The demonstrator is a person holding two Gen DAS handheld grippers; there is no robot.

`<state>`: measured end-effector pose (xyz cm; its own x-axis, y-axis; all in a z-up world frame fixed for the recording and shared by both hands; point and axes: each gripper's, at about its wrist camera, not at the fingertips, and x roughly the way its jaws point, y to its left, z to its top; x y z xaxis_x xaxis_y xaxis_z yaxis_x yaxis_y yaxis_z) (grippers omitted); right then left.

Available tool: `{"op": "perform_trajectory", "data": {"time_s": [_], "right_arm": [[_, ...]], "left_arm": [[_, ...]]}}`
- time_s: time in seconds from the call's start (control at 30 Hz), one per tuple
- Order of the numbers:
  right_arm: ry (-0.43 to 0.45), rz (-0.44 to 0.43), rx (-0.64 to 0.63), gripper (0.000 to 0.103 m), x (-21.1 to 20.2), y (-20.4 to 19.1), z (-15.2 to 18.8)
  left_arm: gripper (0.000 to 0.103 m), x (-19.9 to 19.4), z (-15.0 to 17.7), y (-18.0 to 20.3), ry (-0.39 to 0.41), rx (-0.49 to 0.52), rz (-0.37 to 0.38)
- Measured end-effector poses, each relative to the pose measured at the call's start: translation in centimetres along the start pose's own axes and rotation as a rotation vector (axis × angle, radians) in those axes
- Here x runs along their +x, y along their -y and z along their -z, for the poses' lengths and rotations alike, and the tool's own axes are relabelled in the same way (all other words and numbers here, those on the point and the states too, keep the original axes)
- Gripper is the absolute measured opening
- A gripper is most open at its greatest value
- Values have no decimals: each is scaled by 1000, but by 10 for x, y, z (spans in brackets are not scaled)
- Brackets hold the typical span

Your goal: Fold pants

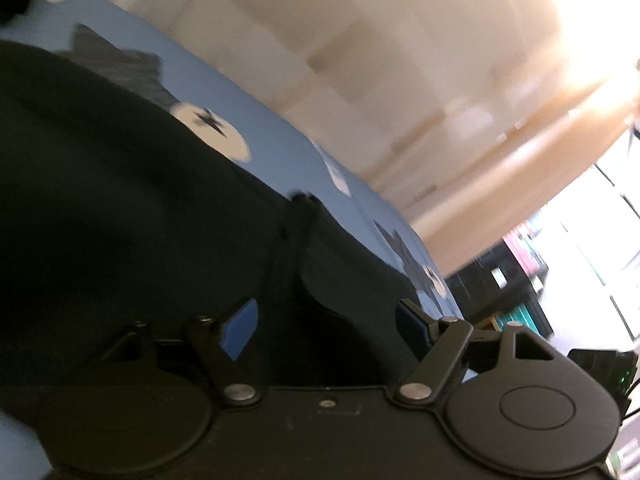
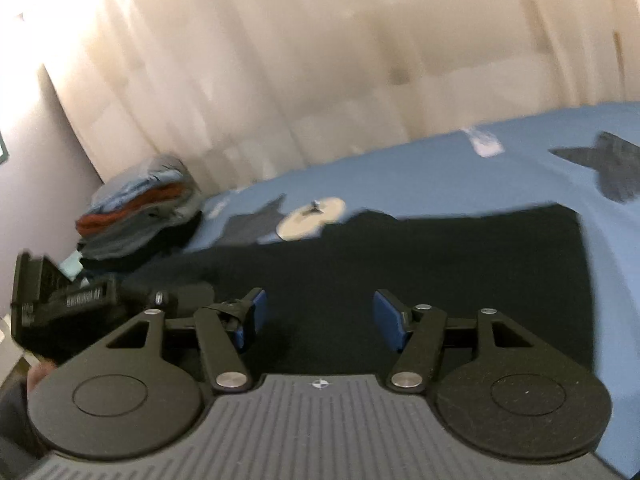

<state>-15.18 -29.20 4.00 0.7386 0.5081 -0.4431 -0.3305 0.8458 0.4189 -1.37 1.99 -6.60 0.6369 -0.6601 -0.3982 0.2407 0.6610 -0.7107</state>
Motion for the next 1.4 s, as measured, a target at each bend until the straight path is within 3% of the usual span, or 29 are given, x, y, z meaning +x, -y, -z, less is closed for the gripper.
{"op": "perform_trajectory", "data": {"time_s": [0.1, 0.27, 0.43, 0.53, 0.57, 0.6, 0.63, 0.73, 0.87, 0.93, 1.03, 1.1, 1.13, 1.2, 1.3, 1.4], "right_arm": [[-30, 4, 29, 100, -12, 8, 19], [-89, -87, 11, 103, -13, 1, 45], [-111, -43, -196, 103, -6, -19, 59], [-115, -14, -309, 103, -2, -25, 67], [-113, -7, -331, 87, -2, -25, 68], [-111, 2, -357, 41, -1, -26, 67], [-115, -4, -369, 26, 0, -26, 66], [-87, -30, -339, 18, -8, -17, 59], [-49, -111, -363, 17, -31, -15, 48], [-84, -133, -410, 17, -40, -14, 46], [-169, -114, -425, 19, -37, -7, 59], [-197, -97, -398, 33, -28, -2, 66], [-194, -101, -378, 45, -26, -1, 66], [-184, -140, -360, 103, -31, -3, 61], [-143, -226, -323, 103, -41, -5, 48], [-101, -256, -237, 103, -37, -3, 34]], "left_arm": [[103, 17, 7, 11, -51, 32, -5], [103, 34, 12, 20, -73, 67, -63], [103, 33, 20, 30, -73, 166, -116], [103, 25, 19, 27, -57, 137, -131], [103, 19, 18, 25, -48, 125, -142], [103, 13, 17, 24, -42, 122, -156], [103, 10, 17, 24, -38, 126, -173], [103, 7, 21, 22, -60, 136, -208], [103, 10, 29, 25, -138, 136, -167], [103, 4, 35, 31, -152, 152, -158], [103, 4, 41, 26, -165, 152, -192], [103, -1, 41, 18, -148, 105, -174], [103, -7, 38, 14, -128, 69, -169], [103, -26, 33, 10, -57, 48, -186], [103, -66, 28, 2, 81, 29, -258], [103, -104, 33, -12, 212, -75, -343]]}}
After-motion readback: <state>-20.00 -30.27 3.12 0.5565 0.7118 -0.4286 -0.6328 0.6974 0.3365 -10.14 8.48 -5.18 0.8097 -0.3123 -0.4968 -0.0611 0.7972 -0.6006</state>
